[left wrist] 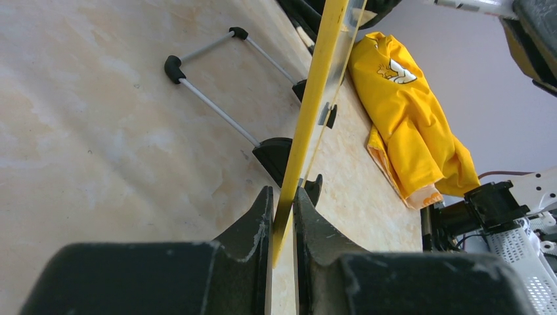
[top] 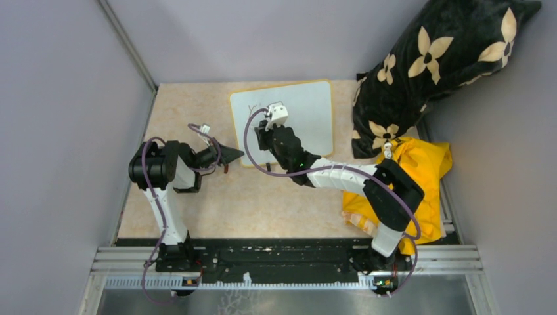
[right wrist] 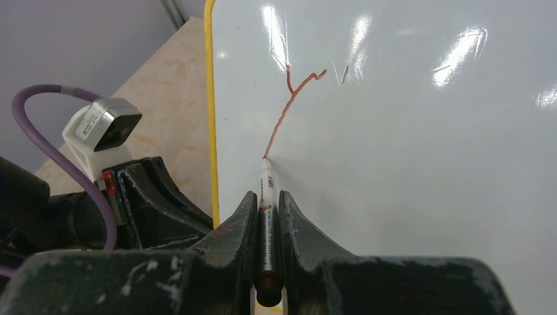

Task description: Write a sentence on the whiteboard

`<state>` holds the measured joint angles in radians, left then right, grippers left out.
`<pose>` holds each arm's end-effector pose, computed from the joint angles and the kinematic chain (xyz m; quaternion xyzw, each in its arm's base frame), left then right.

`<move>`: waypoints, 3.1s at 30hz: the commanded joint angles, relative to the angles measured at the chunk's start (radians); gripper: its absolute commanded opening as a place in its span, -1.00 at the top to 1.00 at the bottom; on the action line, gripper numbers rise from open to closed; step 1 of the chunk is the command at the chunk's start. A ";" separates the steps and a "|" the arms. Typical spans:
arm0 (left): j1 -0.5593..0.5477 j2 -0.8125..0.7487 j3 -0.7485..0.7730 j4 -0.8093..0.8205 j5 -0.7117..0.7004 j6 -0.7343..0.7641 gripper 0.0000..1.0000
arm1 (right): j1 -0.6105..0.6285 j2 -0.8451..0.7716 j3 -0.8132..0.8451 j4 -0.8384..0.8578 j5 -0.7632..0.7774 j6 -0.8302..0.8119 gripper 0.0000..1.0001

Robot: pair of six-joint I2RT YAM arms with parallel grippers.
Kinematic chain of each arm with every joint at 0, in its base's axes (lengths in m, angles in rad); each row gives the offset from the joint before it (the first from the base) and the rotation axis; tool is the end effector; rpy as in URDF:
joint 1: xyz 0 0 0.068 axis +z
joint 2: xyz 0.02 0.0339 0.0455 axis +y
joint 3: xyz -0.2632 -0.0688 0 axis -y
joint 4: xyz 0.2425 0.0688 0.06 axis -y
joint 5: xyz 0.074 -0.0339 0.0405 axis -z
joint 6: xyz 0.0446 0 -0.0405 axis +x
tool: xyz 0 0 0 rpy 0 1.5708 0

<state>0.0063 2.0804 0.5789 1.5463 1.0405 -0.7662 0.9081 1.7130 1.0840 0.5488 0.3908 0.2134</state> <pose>0.3217 -0.0364 0.1098 0.1069 0.6908 -0.5516 0.4550 0.2617 0.3077 0.2707 -0.1216 0.7227 0.2330 0.6393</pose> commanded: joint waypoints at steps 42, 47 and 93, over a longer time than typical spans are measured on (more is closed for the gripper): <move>-0.002 0.021 -0.013 0.105 0.001 -0.001 1.00 | -0.058 -0.040 0.070 -0.017 0.033 -0.059 1.00; -0.003 0.020 -0.013 0.104 0.000 -0.001 1.00 | -0.058 -0.035 0.065 -0.034 0.029 -0.054 1.00; -0.003 0.022 -0.011 0.106 0.003 -0.004 1.00 | -0.083 -0.079 0.045 -0.098 0.114 -0.075 1.00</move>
<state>0.0063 2.0804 0.5789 1.5478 1.0405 -0.7662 0.8543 1.6539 1.0988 0.4805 0.4511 0.1596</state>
